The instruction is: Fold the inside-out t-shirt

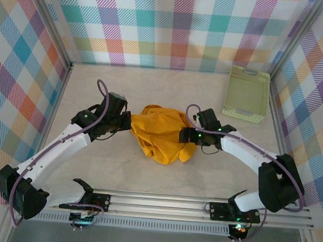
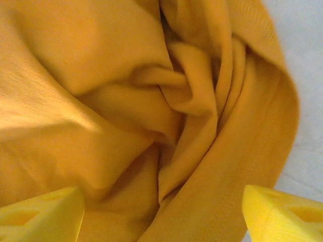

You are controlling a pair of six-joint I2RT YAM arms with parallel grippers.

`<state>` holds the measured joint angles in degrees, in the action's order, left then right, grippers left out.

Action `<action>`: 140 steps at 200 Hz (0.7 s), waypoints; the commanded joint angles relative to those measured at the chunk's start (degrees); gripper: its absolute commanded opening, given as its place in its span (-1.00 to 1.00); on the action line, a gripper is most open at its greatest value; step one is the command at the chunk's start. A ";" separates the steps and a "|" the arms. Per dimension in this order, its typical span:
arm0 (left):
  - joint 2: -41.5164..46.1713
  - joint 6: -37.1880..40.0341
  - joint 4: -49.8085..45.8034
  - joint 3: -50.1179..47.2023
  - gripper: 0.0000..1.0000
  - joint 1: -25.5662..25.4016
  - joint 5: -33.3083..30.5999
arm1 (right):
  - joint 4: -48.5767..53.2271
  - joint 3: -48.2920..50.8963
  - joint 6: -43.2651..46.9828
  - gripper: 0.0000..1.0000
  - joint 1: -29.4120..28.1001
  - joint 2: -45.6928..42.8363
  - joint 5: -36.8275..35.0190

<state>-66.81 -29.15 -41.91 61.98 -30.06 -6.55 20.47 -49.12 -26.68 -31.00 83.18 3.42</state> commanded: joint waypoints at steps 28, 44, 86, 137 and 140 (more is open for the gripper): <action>1.86 -0.04 -0.17 0.03 -1.00 2.54 -0.58 | -1.22 2.81 -7.16 0.54 -2.24 3.97 -0.26; 1.81 0.23 -0.23 0.23 -1.00 2.98 -0.74 | -2.35 3.51 -7.10 0.10 -3.01 3.44 0.19; 1.75 2.32 -5.31 7.36 -1.00 7.62 -3.02 | 9.62 -3.68 -1.70 -1.00 -3.01 -3.01 -14.02; 9.80 5.65 -8.47 26.40 -1.00 16.35 -4.28 | 18.74 -25.33 14.86 -1.00 -1.13 -19.52 -30.04; 10.08 5.41 -8.71 26.78 -1.00 16.34 -5.33 | 18.73 -26.39 15.44 -1.00 -0.80 -19.95 -29.45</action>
<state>-63.59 -25.67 -49.43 82.19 -15.62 -5.28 32.60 -68.47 -21.15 -33.98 71.18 -15.97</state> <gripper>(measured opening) 0.063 0.075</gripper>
